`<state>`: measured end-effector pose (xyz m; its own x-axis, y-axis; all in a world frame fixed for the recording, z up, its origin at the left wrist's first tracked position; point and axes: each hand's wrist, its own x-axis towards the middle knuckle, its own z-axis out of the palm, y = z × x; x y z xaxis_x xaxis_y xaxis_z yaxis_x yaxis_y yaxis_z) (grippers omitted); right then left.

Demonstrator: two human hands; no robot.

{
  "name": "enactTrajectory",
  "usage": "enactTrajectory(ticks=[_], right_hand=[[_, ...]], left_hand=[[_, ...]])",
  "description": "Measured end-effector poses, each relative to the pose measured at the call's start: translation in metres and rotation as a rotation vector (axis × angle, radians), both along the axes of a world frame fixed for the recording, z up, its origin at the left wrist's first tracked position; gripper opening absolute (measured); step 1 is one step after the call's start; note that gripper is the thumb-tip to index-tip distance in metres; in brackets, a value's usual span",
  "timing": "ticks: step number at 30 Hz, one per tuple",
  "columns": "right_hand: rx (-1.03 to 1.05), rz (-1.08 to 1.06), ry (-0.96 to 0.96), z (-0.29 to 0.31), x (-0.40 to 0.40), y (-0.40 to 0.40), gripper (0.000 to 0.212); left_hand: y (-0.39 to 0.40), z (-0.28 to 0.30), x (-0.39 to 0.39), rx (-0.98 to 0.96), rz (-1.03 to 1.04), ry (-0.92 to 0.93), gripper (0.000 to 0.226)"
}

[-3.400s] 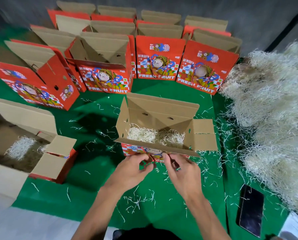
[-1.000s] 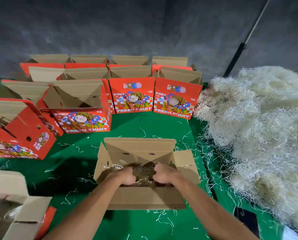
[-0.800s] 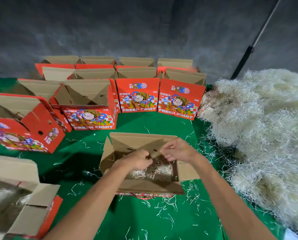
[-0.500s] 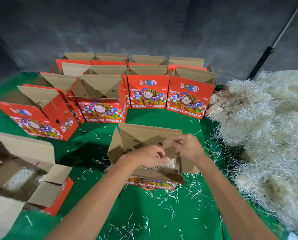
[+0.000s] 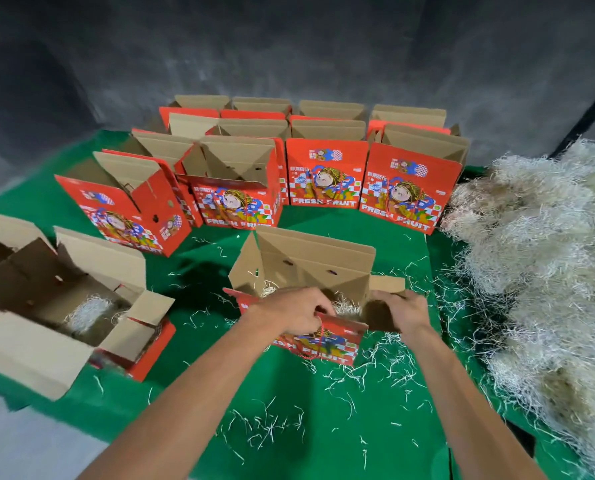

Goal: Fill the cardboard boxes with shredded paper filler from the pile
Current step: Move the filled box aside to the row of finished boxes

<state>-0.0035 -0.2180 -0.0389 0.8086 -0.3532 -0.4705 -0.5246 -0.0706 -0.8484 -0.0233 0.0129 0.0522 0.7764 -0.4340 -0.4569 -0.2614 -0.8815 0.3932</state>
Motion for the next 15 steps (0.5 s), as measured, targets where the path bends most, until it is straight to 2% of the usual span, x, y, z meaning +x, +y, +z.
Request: enactTrajectory(ticks=[7,11,15], right_hand=[[-0.026,0.012,-0.123,0.001,0.020,0.050,0.016],[-0.079,0.067,-0.123,0.001,0.040,0.092,0.015],[-0.126,0.065,-0.182,-0.005,0.056,0.146,0.015]], left_hand=[[0.035,0.003,0.010,0.045,0.060,-0.258,0.027],[0.074,0.000,0.023,0.060,0.173,-0.392,0.017],[0.127,-0.005,0.033,0.118,0.209,-0.529,0.019]])
